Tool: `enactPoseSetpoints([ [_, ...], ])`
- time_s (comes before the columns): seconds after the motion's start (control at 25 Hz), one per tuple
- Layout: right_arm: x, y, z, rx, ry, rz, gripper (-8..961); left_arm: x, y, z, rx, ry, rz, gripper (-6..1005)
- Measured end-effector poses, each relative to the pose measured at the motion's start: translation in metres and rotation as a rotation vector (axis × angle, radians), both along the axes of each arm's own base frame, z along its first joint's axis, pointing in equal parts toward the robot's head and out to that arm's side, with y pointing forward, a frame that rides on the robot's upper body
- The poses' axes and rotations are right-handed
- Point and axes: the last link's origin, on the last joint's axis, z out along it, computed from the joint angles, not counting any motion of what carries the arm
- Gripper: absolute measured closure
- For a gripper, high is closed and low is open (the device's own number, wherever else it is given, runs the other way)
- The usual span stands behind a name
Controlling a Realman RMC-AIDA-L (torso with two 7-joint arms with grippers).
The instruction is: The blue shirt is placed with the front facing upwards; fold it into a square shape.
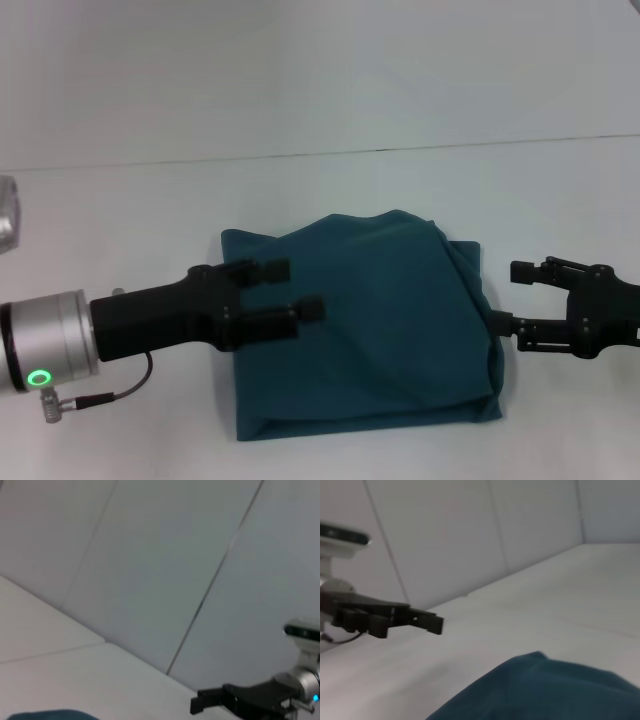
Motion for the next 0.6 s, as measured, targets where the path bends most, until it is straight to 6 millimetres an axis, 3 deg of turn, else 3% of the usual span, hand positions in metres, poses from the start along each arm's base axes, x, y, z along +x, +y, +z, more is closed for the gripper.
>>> enactPoseSetpoints([
  [0.6,-0.0110,0.0041,0.0047,-0.107,-0.029,0.042,13,0.0025,-0.0029,-0.0105,-0.070,0.086,-0.048,127],
])
